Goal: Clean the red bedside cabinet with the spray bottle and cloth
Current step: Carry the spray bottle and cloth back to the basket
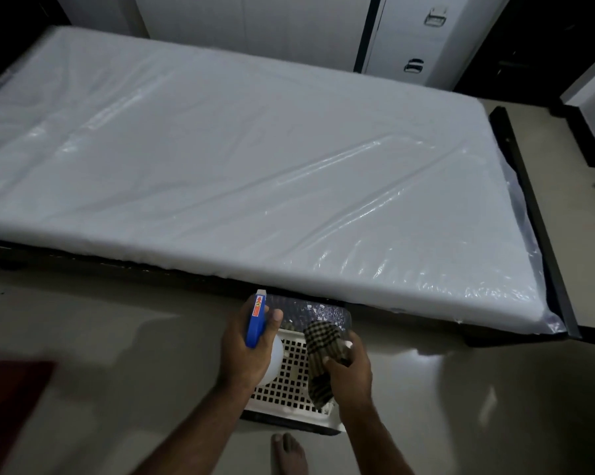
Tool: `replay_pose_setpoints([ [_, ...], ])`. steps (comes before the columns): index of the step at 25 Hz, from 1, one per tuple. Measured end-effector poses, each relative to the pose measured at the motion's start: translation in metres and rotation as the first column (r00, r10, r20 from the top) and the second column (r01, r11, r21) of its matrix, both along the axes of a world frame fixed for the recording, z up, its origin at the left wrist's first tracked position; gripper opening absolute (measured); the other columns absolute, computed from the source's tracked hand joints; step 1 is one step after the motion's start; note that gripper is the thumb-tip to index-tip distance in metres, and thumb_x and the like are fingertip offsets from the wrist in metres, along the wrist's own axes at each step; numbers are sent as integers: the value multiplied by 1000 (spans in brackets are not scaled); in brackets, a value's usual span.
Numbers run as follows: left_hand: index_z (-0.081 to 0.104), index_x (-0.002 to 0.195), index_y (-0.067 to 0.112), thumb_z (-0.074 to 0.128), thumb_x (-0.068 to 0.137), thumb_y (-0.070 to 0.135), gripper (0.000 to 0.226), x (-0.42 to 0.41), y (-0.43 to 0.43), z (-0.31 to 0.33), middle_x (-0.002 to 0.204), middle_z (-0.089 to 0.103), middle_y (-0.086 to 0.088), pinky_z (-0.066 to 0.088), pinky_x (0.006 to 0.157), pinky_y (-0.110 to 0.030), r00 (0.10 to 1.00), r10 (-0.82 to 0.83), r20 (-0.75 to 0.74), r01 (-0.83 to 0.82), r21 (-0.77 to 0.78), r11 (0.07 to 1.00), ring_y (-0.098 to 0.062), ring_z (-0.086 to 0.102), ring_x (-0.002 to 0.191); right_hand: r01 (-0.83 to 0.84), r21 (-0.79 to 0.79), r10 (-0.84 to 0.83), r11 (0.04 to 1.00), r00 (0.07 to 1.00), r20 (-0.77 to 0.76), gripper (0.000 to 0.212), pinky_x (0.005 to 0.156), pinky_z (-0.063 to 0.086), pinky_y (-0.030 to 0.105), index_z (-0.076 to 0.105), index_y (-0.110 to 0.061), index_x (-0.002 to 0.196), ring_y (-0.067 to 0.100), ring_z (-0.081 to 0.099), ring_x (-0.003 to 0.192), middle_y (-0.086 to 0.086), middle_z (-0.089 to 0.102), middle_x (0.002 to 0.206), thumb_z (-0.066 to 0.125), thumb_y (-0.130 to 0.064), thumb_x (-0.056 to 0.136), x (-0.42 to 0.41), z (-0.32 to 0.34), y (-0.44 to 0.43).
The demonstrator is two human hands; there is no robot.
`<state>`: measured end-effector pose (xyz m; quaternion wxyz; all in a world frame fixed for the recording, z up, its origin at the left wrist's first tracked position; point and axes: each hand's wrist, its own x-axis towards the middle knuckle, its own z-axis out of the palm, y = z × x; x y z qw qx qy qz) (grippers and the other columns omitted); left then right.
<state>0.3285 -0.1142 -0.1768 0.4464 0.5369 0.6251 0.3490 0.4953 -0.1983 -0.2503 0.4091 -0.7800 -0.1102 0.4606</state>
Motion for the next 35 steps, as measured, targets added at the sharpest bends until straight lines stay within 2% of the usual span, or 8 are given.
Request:
replay_pose_setpoints([
  [3,61,89,41,68,82,56,18,1,-2,-34,88,67,0,58,74,-41,999,-32,15,32,27,999,-20,66,76,52,53,-41,997,982,-186,66,85,61,42,49,-29,139,23,68,106,3,69,116,64,15,92,1,-31,-5],
  [5,62,98,38,68,83,58,26,-1,-2,-55,91,66,0,57,76,-39,995,-93,22,91,68,993,-22,65,78,61,27,-56,998,987,-153,57,85,63,44,56,-25,134,28,70,109,7,72,119,66,12,92,3,-56,-11],
  [8,65,114,23,71,87,51,40,-6,-9,-83,99,61,-2,54,76,-33,979,-202,15,199,109,974,-20,61,82,-112,-56,117,992,987,107,59,97,60,47,53,-38,135,21,70,113,-5,72,120,71,-2,92,0,-77,-22],
  [12,61,132,19,73,87,41,51,-10,-18,-100,108,60,-2,52,85,-28,973,-228,29,221,156,963,-22,63,94,-394,-173,421,903,729,540,63,102,56,41,45,-28,148,16,56,128,-7,55,145,66,-7,92,-9,-72,-26],
  [16,59,136,19,78,85,43,59,-8,-21,-102,107,63,1,54,85,-42,968,-250,11,243,199,950,-21,64,92,-490,-166,480,856,630,610,50,97,51,31,54,-20,141,18,54,125,-3,55,144,64,-10,93,-6,-62,-31],
  [20,50,145,24,88,71,49,86,-26,-29,-100,139,58,9,53,101,-46,955,-287,76,281,81,956,-17,56,129,-519,-183,483,835,531,696,49,96,56,39,58,-14,139,24,59,121,5,62,137,72,-14,91,-1,-60,-31],
  [27,18,154,44,84,44,80,134,-43,-35,-76,154,39,13,46,109,-36,916,-369,-158,347,-149,926,-8,41,137,-514,-157,425,843,458,781,51,99,55,45,60,-6,138,32,61,122,14,65,135,76,-21,93,4,-48,-21],
  [35,-2,160,26,40,71,97,122,-52,-33,-39,168,14,1,15,123,-52,731,-417,-540,445,-86,891,-19,14,154,-508,-66,352,859,491,797,62,107,50,51,56,-9,146,30,54,135,12,59,146,41,-50,102,-11,13,4],
])
